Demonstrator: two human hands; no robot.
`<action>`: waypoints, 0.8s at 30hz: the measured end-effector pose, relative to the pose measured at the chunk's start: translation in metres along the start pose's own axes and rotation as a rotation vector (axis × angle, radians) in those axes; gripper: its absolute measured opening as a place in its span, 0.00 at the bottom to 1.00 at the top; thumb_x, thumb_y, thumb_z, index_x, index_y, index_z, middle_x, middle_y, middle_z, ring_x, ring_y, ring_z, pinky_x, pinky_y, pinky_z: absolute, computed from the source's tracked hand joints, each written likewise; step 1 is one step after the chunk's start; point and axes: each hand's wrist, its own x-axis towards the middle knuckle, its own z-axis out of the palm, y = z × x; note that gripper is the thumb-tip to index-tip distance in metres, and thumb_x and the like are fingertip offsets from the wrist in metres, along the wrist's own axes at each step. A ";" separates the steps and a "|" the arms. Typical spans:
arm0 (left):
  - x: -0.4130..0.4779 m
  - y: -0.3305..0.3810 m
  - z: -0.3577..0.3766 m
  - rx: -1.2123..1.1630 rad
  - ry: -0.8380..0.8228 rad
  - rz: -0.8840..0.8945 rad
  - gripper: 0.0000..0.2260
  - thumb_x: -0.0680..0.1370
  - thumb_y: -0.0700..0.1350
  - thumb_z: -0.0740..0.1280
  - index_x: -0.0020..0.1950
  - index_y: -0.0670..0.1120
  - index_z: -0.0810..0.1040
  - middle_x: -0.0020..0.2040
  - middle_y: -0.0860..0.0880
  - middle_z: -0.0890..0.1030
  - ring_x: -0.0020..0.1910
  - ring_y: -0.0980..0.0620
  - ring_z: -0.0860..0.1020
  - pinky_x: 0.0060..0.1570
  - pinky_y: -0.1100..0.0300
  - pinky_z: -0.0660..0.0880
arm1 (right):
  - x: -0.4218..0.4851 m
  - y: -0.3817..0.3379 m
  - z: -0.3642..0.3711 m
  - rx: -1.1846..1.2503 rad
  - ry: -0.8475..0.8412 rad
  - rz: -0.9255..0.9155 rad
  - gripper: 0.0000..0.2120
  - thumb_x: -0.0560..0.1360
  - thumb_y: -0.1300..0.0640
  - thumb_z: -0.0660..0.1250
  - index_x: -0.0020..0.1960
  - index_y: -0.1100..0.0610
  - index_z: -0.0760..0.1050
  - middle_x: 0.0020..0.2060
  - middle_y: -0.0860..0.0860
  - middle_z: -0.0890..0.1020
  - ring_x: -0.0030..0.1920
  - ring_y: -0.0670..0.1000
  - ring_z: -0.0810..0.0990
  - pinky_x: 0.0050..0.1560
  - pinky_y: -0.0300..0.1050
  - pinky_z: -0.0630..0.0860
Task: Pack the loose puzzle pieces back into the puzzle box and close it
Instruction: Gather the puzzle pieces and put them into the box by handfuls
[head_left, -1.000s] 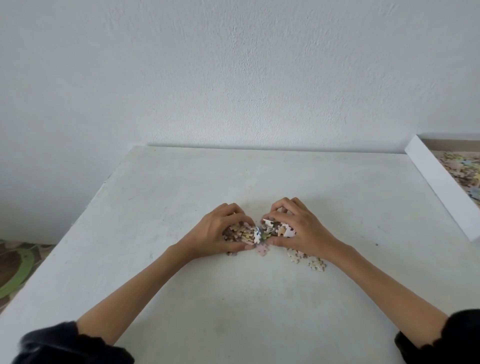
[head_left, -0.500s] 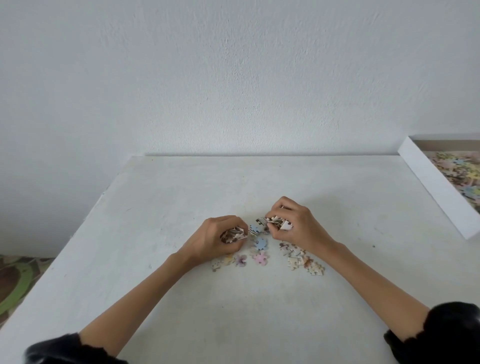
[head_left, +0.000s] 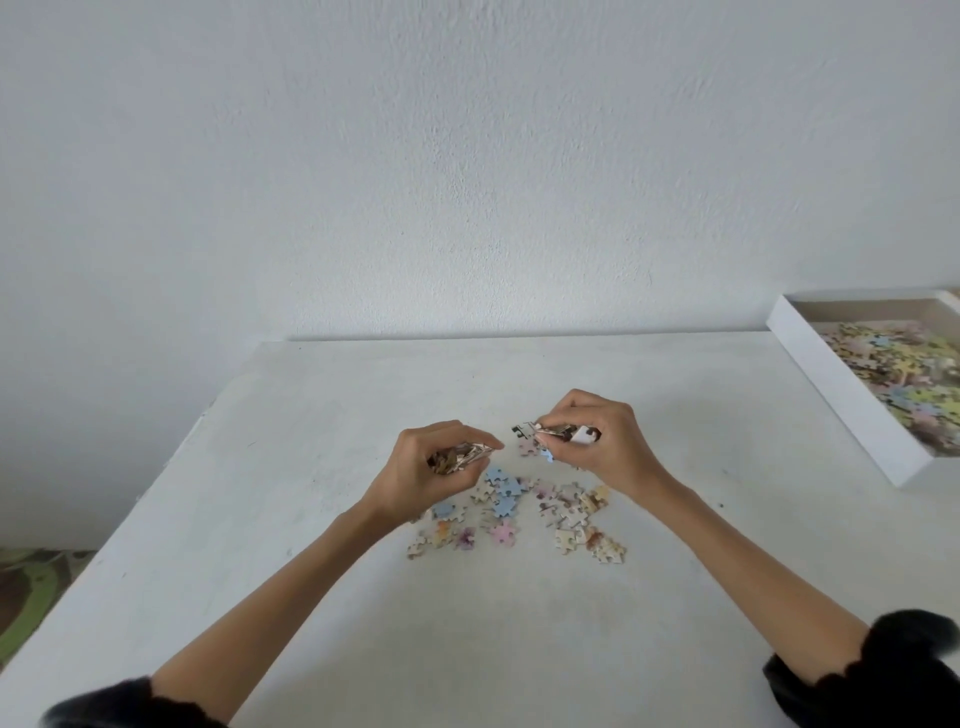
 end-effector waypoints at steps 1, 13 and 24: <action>0.003 0.004 0.001 0.001 0.002 0.008 0.08 0.73 0.43 0.69 0.50 0.51 0.82 0.41 0.56 0.81 0.30 0.56 0.73 0.33 0.68 0.69 | 0.001 -0.002 -0.005 0.004 0.011 -0.009 0.07 0.68 0.65 0.73 0.46 0.60 0.82 0.38 0.51 0.80 0.38 0.48 0.79 0.41 0.39 0.78; 0.056 0.069 0.040 -0.016 -0.017 0.108 0.08 0.74 0.39 0.69 0.50 0.49 0.82 0.41 0.52 0.82 0.29 0.52 0.73 0.32 0.68 0.68 | 0.004 -0.023 -0.094 -0.021 0.127 -0.048 0.06 0.68 0.66 0.72 0.45 0.61 0.82 0.37 0.53 0.79 0.37 0.44 0.78 0.36 0.33 0.74; 0.140 0.149 0.134 -0.091 -0.052 0.193 0.06 0.74 0.37 0.69 0.48 0.45 0.82 0.36 0.61 0.78 0.29 0.60 0.69 0.33 0.73 0.63 | -0.012 0.009 -0.235 -0.194 0.242 -0.049 0.07 0.68 0.65 0.72 0.46 0.61 0.82 0.37 0.54 0.79 0.36 0.37 0.77 0.33 0.32 0.73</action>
